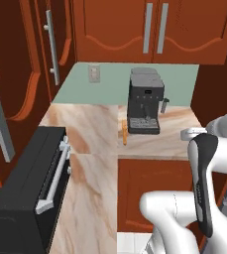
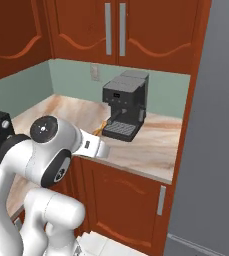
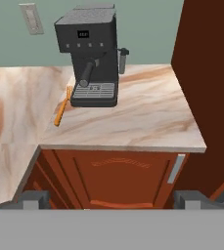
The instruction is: Take the fork and place it on the left side of the plate. Then take the spoon and place it on the right side of the plate. Make sure they're directly next to the plate.
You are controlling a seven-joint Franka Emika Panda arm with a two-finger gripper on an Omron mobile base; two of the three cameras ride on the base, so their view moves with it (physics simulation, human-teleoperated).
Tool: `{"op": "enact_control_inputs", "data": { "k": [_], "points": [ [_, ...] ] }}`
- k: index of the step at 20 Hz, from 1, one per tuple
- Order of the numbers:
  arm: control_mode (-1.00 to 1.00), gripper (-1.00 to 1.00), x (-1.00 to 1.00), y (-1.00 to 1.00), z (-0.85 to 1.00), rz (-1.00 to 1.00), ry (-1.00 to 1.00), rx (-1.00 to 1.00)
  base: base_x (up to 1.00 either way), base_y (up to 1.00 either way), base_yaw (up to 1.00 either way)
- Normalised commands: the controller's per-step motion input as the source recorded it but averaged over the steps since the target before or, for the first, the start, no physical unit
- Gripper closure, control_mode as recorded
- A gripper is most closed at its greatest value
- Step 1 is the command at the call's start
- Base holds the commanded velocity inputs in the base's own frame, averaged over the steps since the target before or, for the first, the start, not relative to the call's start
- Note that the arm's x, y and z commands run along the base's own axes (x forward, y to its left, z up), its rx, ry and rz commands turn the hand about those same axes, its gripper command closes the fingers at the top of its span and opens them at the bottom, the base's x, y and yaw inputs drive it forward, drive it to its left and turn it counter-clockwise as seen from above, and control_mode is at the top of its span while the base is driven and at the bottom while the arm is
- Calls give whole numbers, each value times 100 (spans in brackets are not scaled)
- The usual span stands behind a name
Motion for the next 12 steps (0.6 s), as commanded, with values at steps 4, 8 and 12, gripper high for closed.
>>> {"op": "enact_control_inputs", "data": {
  "k": [4,8,12],
  "points": [
    [100,-100,0,0,0,0,0,0,46,69,-26],
    [100,-100,0,0,0,0,0,0,38,83,-21],
    [100,-100,0,0,0,0,0,0,48,87,-5]
  ]
}}
